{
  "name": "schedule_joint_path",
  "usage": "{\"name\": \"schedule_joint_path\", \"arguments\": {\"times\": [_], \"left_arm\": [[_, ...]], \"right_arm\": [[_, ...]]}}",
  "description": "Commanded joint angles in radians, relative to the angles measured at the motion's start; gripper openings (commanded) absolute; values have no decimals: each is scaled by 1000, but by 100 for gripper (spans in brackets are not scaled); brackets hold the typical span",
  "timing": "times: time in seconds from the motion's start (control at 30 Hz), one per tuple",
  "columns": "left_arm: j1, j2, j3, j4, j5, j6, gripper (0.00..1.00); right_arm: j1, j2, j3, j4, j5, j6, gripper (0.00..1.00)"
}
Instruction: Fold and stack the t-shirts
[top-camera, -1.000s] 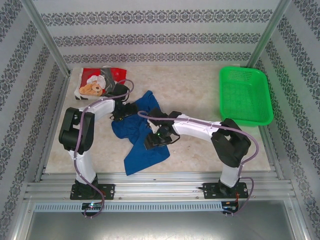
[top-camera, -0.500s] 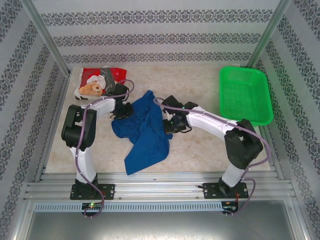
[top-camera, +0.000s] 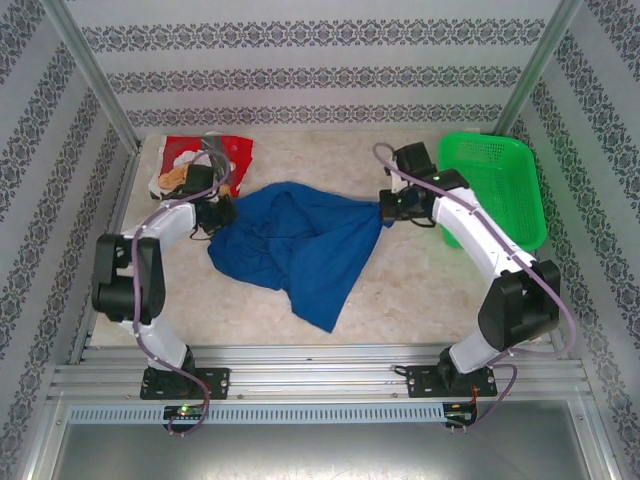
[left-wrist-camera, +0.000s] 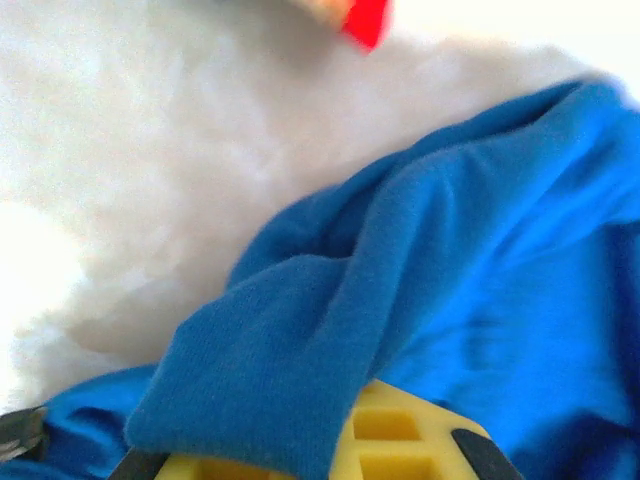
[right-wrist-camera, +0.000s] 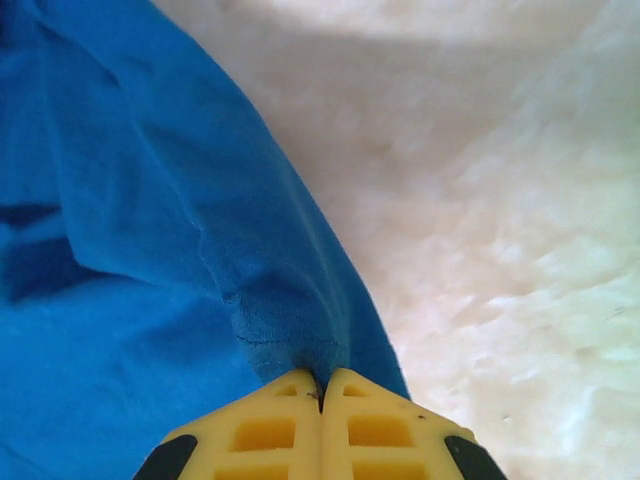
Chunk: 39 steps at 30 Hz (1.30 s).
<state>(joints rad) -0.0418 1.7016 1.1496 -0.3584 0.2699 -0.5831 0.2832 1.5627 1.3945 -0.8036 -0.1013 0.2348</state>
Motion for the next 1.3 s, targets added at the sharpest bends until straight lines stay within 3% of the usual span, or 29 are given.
{"name": "schedule_joint_path", "arguments": {"times": [0.0,0.1,0.4,0.67,0.87,1.03,1.07,1.13,1.27], "left_arm": [[20,-67,-20,43,39,6,9],[55,-100,-80,39,22,-12,9],[136,-168,-138,4,120,19,9],[137,-436,-206,-19,272,51,9],[137,-619,-209,-47,317,54,8],[137,-559,-256,-46,247,55,8],[137,-534,-269,-48,234,49,11],[137,-481,-284,-82,185,33,47],[137,-475,-288,-155,24,-9,68]], "right_arm": [[-54,-26,38,-36,-14,-44,0],[-77,-14,30,-65,11,-65,0],[-79,-107,-134,-49,-16,-42,0],[-87,-283,-222,-89,-47,-26,0],[-123,-424,-298,-56,-94,0,0],[-155,-407,-323,-57,-126,11,0],[-156,-394,-321,-62,-123,8,0],[-160,-374,-326,-65,-112,9,0],[-162,-347,-338,-76,-81,24,0]]}}
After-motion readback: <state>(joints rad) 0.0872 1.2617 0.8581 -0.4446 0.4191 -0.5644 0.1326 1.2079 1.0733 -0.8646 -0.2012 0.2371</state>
